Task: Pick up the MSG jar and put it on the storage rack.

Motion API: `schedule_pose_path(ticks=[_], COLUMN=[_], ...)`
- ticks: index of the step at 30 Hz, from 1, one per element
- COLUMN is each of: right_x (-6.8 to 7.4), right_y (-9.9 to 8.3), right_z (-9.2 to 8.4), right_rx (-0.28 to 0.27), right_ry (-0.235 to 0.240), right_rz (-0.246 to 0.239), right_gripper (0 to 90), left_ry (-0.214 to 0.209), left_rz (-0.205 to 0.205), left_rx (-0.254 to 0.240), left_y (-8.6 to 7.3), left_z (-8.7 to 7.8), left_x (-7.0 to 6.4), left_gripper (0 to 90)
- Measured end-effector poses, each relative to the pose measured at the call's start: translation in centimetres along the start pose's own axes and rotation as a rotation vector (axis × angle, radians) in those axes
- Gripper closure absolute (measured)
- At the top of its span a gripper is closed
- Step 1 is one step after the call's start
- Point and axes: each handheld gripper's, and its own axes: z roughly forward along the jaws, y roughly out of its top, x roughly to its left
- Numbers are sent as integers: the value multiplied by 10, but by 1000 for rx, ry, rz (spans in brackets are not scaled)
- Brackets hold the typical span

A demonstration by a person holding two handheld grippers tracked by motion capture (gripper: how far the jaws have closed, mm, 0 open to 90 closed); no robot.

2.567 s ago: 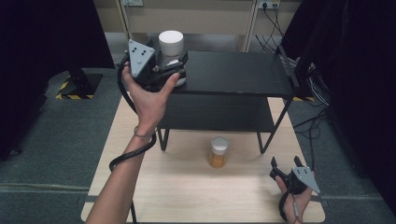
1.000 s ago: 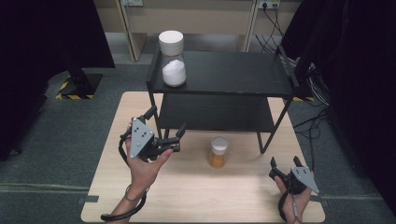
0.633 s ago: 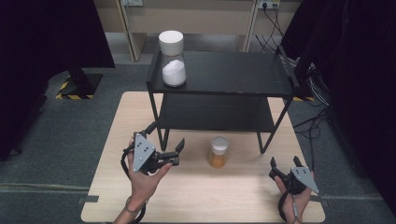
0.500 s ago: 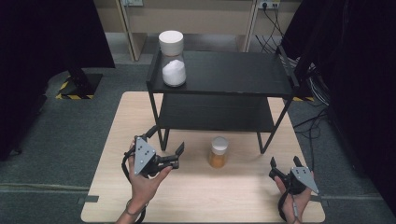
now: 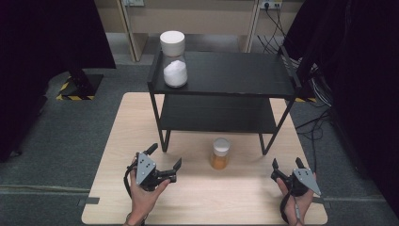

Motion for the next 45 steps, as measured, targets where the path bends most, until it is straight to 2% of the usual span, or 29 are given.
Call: schedule_pose_path(ticks=[5, 10, 13, 19, 28, 45], right_x=[0, 1, 1, 0, 0, 0], right_y=[-1, -1, -1, -1, -1, -1], right_z=[-1, -1, -1, -1, 0, 0], right_rx=[-5, -6, -7, -6, -4, -4], right_ry=[-2, -4, -4, -1, 0, -1], right_rz=[0, -2, 0, 0, 2, -2], right_gripper=[139, 139, 139, 139, 139, 139], left_ry=[4, 13, 19, 9, 16, 19], left_rz=[-56, -72, -108, -128, -130, -114], left_rx=[32, 53, 47, 70, 47, 50], left_y=[-19, -26, -33, -42, -45, -45], left_z=[0, 0, -1, 1, 0, -1], left_x=[3, 5, 8, 9, 6, 4], left_gripper=[7, 7, 7, 6, 5, 7])
